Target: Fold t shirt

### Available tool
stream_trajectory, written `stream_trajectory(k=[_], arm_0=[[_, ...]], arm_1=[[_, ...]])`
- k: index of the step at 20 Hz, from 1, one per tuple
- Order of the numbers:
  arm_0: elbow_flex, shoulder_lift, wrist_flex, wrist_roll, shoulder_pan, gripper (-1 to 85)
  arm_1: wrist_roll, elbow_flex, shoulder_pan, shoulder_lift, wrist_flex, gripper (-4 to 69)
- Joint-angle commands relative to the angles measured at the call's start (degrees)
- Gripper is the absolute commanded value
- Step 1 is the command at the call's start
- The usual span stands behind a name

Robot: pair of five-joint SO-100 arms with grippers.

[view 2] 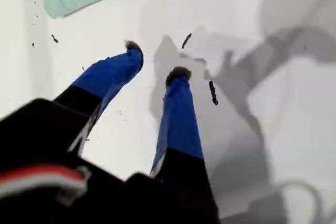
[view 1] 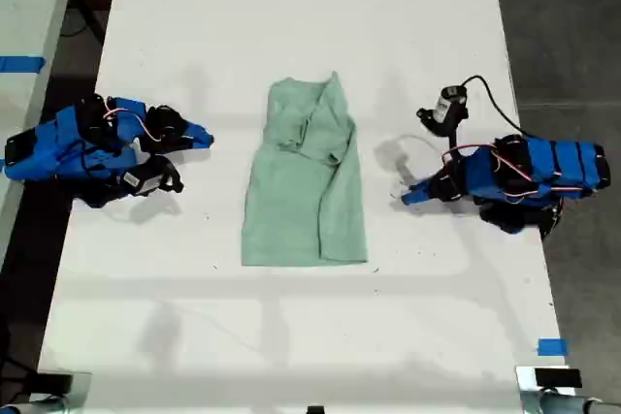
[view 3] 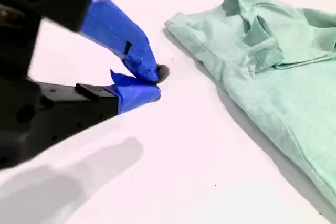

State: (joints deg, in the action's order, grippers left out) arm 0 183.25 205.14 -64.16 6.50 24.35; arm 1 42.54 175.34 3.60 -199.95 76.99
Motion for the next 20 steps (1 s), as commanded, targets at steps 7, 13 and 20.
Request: stream_trajectory(k=[7, 13, 20], arm_0=[[0.62, 0.35, 0.97, 0.09, -0.79, -0.1], [0.62, 0.35, 0.97, 0.09, -1.49, -0.1], [0.09, 0.35, 1.14, 2.55, -1.58, -0.1]], arm_1=[[-13.01, 2.37, 5.19, -0.44, 0.00, 2.2], [-13.01, 2.37, 5.19, -0.44, 0.00, 2.2], [-12.92, 2.37, 5.19, -0.44, 0.00, 2.2]])
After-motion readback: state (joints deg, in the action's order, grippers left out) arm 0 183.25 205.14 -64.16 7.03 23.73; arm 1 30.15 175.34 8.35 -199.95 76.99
